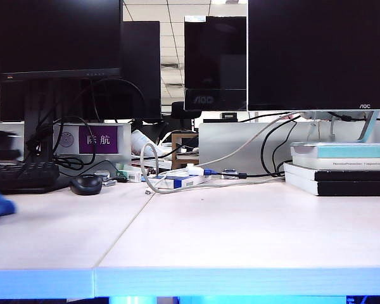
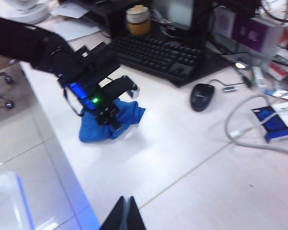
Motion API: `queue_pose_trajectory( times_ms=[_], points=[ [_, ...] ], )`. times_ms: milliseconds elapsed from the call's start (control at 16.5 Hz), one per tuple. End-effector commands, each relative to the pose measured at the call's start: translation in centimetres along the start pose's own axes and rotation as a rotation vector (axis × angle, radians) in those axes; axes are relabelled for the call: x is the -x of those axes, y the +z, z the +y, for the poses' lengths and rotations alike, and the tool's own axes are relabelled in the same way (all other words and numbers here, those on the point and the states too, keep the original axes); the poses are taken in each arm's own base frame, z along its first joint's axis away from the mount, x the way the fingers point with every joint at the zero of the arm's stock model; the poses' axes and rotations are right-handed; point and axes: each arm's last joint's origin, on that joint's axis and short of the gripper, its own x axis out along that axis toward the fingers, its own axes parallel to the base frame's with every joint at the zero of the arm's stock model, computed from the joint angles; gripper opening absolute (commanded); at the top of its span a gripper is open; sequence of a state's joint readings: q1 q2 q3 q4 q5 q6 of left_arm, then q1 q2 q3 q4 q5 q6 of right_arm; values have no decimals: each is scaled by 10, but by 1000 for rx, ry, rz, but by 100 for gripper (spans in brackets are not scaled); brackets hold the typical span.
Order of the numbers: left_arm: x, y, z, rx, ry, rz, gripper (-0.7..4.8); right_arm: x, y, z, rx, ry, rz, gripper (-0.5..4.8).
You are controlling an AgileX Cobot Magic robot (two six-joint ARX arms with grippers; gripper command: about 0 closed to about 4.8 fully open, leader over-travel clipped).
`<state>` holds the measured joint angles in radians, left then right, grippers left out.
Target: Wipe the table from left to right using the rag.
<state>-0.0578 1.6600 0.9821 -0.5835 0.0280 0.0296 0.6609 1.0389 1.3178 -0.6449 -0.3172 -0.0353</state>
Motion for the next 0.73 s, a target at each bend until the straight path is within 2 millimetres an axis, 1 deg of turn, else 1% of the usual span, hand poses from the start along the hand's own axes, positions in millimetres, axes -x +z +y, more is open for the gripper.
queue_pose_trajectory(
  times_ms=[61, 121, 243, 424, 485, 728],
  points=[
    [-14, -14, -27, -82, -115, 117, -6, 2, -2, 1, 15, 2, 25, -1],
    [-14, -16, -42, -128, -129, 130, -6, 2, -5, 1, 8, 3, 57, -1],
    [-14, -18, -56, -177, -143, 137, -6, 3, -9, 1, 10, 6, 98, -1],
    [-13, -22, -73, -220, -232, 152, -6, 4, -15, 2, 51, 14, 163, -1],
    [-12, -23, -76, -219, -262, 159, -6, 4, -17, 2, 45, 16, 181, -1],
    [-12, -25, -79, -221, -285, 176, -6, 6, -22, 3, 82, 23, 230, -1]
  ],
)
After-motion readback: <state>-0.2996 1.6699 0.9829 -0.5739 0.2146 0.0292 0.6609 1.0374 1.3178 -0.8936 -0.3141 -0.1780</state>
